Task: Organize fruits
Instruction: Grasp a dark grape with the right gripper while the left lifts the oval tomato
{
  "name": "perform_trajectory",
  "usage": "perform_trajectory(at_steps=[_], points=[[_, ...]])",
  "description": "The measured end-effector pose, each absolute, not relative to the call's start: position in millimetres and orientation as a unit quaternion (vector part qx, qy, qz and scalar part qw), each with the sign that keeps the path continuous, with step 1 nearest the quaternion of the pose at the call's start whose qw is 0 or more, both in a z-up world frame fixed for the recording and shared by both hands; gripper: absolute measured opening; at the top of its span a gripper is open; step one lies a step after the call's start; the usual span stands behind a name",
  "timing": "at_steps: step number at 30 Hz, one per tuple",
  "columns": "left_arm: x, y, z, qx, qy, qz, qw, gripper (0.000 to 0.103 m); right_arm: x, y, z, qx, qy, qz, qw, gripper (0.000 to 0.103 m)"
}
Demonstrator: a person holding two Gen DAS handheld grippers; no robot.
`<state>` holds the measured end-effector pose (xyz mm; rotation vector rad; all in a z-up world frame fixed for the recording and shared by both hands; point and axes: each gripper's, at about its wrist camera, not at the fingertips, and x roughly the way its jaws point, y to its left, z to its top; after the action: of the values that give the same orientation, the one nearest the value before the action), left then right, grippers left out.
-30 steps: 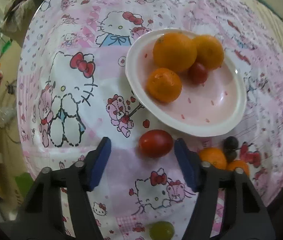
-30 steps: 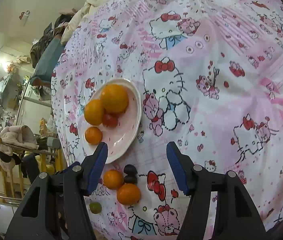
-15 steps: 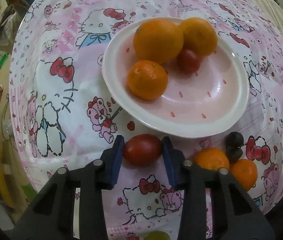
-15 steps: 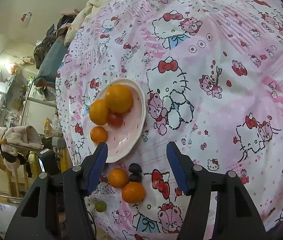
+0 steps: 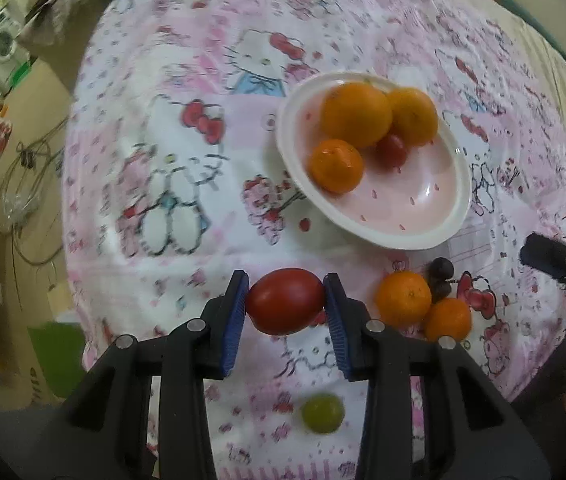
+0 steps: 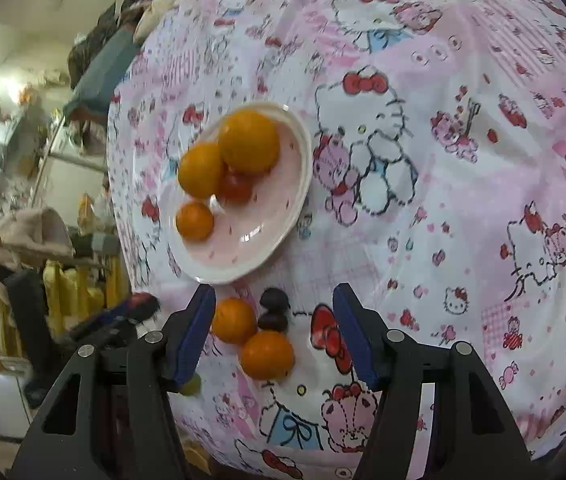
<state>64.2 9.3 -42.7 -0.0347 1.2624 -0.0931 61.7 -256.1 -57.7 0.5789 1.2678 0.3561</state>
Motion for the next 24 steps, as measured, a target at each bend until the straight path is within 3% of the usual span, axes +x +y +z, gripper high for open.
perform_trajectory(at_steps=[7,14,22,24], points=[[43.5,14.7,-24.9,-0.042,0.571,-0.056,0.818,0.034,63.2,-247.8,-76.2,0.275,0.604,0.170,0.728,0.064],[42.5,19.0,-27.0,-0.068,0.567,-0.060,0.819,0.034,75.4,-225.7,-95.8,0.250,0.627,0.167,0.719,0.045],[46.8,14.7,-32.5,-0.076,0.571,-0.067,0.814,0.034,87.1,-201.4,-114.4,0.213,0.648,0.169,0.711,0.034],[46.7,12.2,-32.6,-0.072,0.571,-0.069,0.814,0.034,87.6,-197.8,-115.7,0.199,0.652,0.166,0.713,0.024]])
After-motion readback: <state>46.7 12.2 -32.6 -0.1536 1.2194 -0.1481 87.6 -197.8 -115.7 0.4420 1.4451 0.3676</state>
